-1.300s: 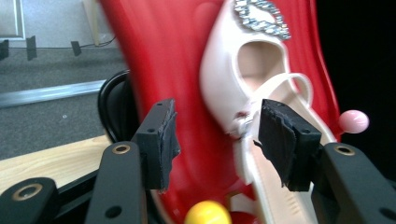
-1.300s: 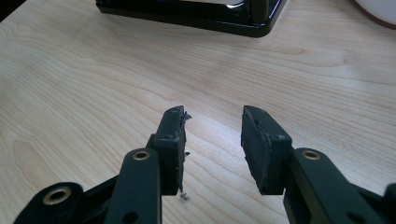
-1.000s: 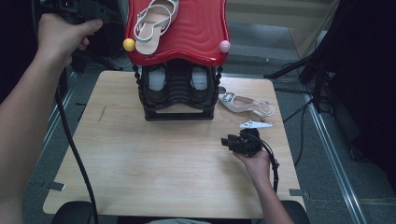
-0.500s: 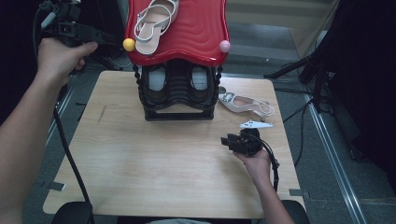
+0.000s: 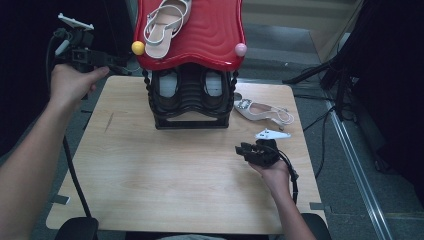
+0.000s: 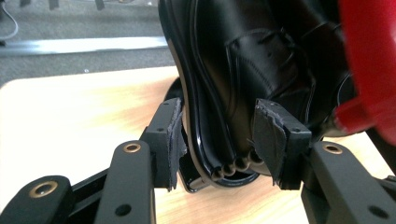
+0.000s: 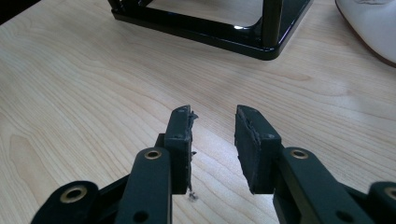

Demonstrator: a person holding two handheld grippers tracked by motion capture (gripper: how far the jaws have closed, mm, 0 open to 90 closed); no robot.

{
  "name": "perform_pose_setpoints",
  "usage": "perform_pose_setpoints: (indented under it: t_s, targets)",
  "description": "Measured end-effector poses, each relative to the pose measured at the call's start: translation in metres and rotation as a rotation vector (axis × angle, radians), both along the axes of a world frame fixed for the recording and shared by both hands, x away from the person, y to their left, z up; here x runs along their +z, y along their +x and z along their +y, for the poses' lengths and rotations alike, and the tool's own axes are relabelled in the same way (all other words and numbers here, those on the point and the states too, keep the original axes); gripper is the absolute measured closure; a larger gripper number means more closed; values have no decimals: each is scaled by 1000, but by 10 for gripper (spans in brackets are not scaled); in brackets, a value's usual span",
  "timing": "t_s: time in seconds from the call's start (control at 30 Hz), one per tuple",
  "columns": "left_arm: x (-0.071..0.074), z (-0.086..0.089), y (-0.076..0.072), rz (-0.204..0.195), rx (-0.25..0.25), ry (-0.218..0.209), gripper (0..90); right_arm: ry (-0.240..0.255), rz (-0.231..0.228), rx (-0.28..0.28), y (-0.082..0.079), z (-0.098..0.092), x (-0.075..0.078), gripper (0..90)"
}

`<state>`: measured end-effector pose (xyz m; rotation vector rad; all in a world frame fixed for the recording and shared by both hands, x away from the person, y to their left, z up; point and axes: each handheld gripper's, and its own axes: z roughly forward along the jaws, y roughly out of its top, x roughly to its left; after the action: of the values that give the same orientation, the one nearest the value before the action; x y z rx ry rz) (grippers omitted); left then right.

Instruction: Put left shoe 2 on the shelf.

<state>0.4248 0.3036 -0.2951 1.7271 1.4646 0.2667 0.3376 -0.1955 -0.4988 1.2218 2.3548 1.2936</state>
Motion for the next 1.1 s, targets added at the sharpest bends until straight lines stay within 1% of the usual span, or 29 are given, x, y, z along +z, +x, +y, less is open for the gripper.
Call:
perform_pose_setpoints:
  t_s: [0.03, 0.1, 0.17, 0.27, 0.3, 0.33, 0.37, 0.4, 0.47, 0.53, 0.63, 0.7, 0.8, 0.83, 0.87, 0.9, 0.93, 0.97, 1.07, 1.1]
  targets:
    - [-3, -1, -1, 5, 1, 0, 527, -1, -2, -2, 1, 0, 0, 678]
    - [-12, -1, -2, 17, -7, 1, 527, 2, 20, -8, 2, 0, -1, 674]
    - [-20, -1, -4, 19, -8, -2, 527, 0, 30, -9, 4, 0, -2, 667]
    - [-32, -2, -5, 30, -8, -14, 525, 14, 70, -21, 7, -1, -3, 664]
    - [-35, -3, -6, 29, -1, -14, 525, 39, 99, -28, 8, -1, -3, 680]
    - [-39, -3, -7, 29, -4, -4, 525, 57, 112, -37, 9, -2, -3, 690]
    - [-42, -4, -8, 35, -10, 3, 524, 83, 114, -50, 10, -3, -2, 707]
    - [-45, -4, -9, 33, -9, -2, 524, 93, 112, -60, 10, -5, 0, 714]
    - [-54, -4, -11, 43, -16, -14, 523, 115, 108, -71, 11, -7, 1, 712]
    - [-61, -6, -12, 49, -12, -7, 521, 105, 104, -83, 12, -8, 2, 702]
    - [-72, -7, -14, 57, -19, -1, 517, 84, 106, -88, 13, -9, 1, 701]
    - [-78, -7, -16, 59, -27, -9, 517, 66, 106, -87, 13, -9, 1, 702]
    - [-87, -9, -20, 54, -17, -3, 516, 52, 99, -87, 13, -8, 1, 703]
    - [-91, -10, -22, 53, -19, -7, 517, 53, 100, -88, 13, -8, 1, 703]
    - [-95, -10, -25, 50, -15, 3, 514, 51, 99, -89, 13, -8, 1, 705]
    - [-99, -10, -27, 47, -17, -2, 516, 48, 98, -93, 13, -8, 1, 708]
    - [-104, -10, -29, 54, -19, -12, 516, 48, 98, -95, 13, -8, 1, 710]
    - [-109, -12, -32, 54, -15, -5, 515, 47, 96, -95, 13, -8, 1, 710]
    - [-118, -14, -36, 59, -13, -16, 514, 50, 100, -103, 13, -8, 1, 710]
    - [-121, -15, -37, 61, -13, -6, 513, 54, 99, -106, 13, -8, 1, 709]
